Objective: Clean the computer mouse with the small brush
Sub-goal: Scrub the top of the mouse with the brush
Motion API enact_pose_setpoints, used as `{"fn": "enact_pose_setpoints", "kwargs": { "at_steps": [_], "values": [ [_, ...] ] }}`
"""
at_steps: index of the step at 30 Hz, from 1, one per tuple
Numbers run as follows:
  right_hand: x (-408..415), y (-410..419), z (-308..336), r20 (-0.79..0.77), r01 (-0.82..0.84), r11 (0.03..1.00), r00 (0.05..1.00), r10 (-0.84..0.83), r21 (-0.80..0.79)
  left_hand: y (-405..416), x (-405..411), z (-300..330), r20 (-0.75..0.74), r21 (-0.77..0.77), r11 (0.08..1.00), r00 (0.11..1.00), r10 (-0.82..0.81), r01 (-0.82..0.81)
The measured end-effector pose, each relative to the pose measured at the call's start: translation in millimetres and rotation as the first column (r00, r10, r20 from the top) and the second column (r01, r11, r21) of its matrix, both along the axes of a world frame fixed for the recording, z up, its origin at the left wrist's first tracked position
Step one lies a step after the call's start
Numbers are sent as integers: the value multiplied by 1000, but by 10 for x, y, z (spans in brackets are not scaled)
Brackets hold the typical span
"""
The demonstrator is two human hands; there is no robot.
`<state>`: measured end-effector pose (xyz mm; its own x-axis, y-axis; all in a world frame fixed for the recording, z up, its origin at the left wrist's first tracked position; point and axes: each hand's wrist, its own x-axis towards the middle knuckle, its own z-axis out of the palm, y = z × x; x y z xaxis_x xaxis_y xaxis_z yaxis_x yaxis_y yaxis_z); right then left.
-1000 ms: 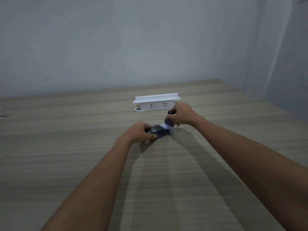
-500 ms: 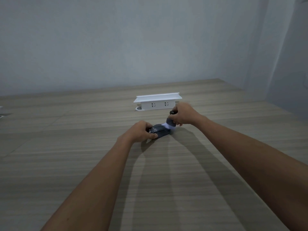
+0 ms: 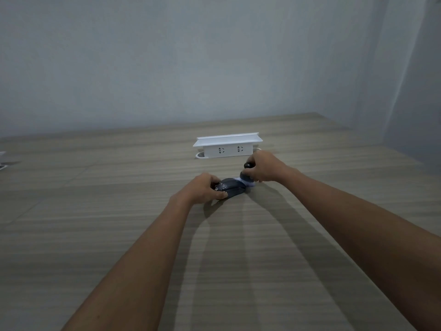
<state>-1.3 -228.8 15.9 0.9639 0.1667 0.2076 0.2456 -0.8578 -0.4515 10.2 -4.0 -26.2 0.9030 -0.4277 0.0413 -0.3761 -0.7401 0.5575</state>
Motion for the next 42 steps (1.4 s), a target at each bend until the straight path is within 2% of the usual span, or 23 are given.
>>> {"fn": "enact_pose_setpoints", "kwargs": {
  "at_steps": [7, 11, 17, 23, 27, 31, 37, 42],
  "values": [
    [-20, -99, 20, -9, 22, 981, 1000, -21, 194, -4, 30, 9, -26, 0, 1000, 1000, -5, 5],
    [17, -138, -10, -41, 9, 983, 999, -1, 181, -6, 45, 24, -27, 6, 1000, 1000, -2, 2],
    [52, 18, -50, -3, -43, 979, 999, 44, 201, -22, 5, 45, -35, 18, 1000, 999, 2, -2],
    [47, -61, 59, -2, -16, 974, 1000, 16, 224, -17, 12, 32, -38, -6, 1000, 999, 9, -9],
    [78, -5, 51, 6, -17, 980, 1000, 16, 200, -31, -19, 51, -29, -6, 1000, 1000, -2, 2],
    [78, 179, 31, 43, -57, 994, 998, 53, 98, -25, -44, 54, -18, -7, 1000, 1000, -9, 9],
    [83, 197, 139, -11, -43, 966, 999, 48, 255, -20, -49, 53, -24, -21, 1000, 1000, -8, 7],
    [73, 142, 121, -14, 33, 999, 999, -33, 17, -20, -40, 40, -18, -11, 1000, 1000, 6, -7]
  ]
}}
